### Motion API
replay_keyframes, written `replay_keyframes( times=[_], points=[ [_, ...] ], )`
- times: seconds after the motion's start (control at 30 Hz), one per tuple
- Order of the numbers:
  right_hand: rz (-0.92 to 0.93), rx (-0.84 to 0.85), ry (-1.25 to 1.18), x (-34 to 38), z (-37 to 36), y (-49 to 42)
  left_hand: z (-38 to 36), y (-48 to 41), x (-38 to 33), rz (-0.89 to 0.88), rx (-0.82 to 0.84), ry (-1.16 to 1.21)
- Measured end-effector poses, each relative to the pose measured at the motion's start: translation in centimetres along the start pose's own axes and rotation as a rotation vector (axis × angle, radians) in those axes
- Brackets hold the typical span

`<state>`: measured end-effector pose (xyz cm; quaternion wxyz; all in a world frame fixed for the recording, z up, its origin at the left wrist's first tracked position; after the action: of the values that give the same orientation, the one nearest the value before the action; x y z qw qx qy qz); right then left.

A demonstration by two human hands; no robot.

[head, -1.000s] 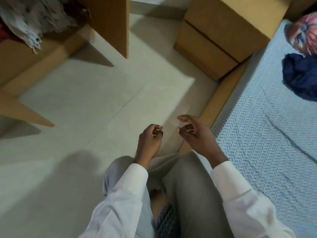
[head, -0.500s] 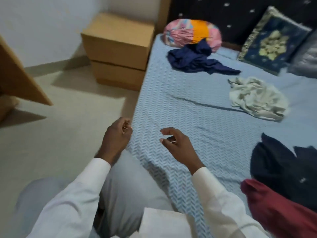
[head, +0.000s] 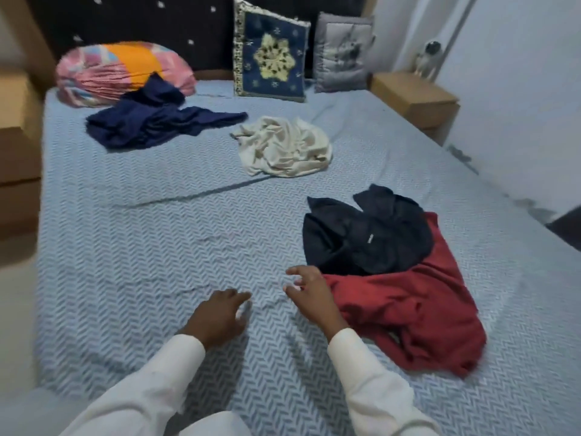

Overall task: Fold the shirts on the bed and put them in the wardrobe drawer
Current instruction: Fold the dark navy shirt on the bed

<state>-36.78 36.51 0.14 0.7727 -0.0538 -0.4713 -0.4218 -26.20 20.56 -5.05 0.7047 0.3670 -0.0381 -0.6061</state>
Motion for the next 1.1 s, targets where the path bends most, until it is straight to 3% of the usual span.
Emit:
replay_keyframes(
  times=[0.13, 0.23, 0.3, 0.47, 0.53, 0.63, 0.77, 0.83, 0.97, 1.1],
  points=[
    [-0.109, -0.296, 0.082, -3.2, 6.0, 0.0, -0.4, 0.0, 0.3, 0.069, -0.026, -0.148],
    [-0.274, -0.348, 0.194, -4.9, 8.9, -0.3, -0.5, 0.2, 0.7, 0.089, -0.039, -0.136],
    [-0.342, -0.345, 0.217, -6.1, 10.1, -0.8, -0.7, 0.4, 1.1, 0.094, -0.054, -0.101],
    [-0.429, -0.106, 0.209, -8.0, 8.9, -3.8, -0.9, 0.9, 1.6, 0.098, -0.086, -0.058],
    [-0.417, -0.093, 0.197, -7.1, 8.0, -4.3, -1.0, 1.2, 1.8, 0.102, -0.105, -0.04],
    [-0.317, -0.088, 0.19, -3.6, 6.3, -4.6, -1.0, 1.6, 2.5, 0.096, -0.142, -0.007],
    [-0.093, 0.099, 0.248, 4.3, 1.0, -5.6, -0.7, 1.6, 3.8, 0.062, -0.136, 0.142],
    [0.046, 0.186, 0.225, 9.1, -1.9, -5.9, -0.4, 2.2, 4.3, 0.047, -0.125, 0.31],
    [0.376, 0.363, -0.013, 20.1, -6.5, -4.5, -0.3, 3.7, 6.0, -0.021, -0.106, 0.919],
    [0.636, 0.437, -0.219, 29.0, -8.7, -1.5, 2.0, 6.5, 8.2, -0.048, -0.299, 1.082]
  ],
)
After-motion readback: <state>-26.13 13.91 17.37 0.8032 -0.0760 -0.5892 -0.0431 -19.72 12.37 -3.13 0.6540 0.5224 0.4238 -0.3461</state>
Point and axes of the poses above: each hand's wrist, its own y-axis away from the middle knuckle, its own z-axis out of the back of the hand, x = y × z, the point moved 9 cm from there along -y, towards the middle knuckle, and after that the axes turned 15 degrees about x, right-handed, at the moved point
